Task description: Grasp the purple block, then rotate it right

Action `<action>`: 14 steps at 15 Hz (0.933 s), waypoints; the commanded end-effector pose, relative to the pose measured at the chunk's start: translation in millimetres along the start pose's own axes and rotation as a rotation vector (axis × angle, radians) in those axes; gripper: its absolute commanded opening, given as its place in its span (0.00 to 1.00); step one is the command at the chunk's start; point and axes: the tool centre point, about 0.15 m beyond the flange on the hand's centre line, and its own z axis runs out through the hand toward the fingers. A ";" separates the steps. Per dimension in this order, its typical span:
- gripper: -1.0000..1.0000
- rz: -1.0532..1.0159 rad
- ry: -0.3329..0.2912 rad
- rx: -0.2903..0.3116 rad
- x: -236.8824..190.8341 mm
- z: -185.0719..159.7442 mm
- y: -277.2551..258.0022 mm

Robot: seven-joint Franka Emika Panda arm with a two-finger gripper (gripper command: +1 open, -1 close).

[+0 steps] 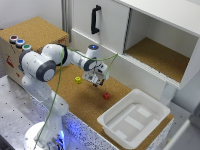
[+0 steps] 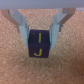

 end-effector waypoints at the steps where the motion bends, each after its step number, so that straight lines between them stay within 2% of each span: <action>1: 0.00 0.303 -0.108 -0.048 -18.5 8.9 -36.3; 3: 0.00 0.474 -0.102 -0.080 -26.5 19.9 -40.1; 7: 0.00 0.809 -0.076 -0.106 -21.1 11.9 -33.2; 10: 0.00 1.042 -0.062 -0.015 -18.8 17.8 -12.4; 12: 0.00 1.172 -0.101 -0.011 -13.9 24.2 0.8; 14: 0.00 1.327 -0.153 0.038 -14.4 42.9 15.8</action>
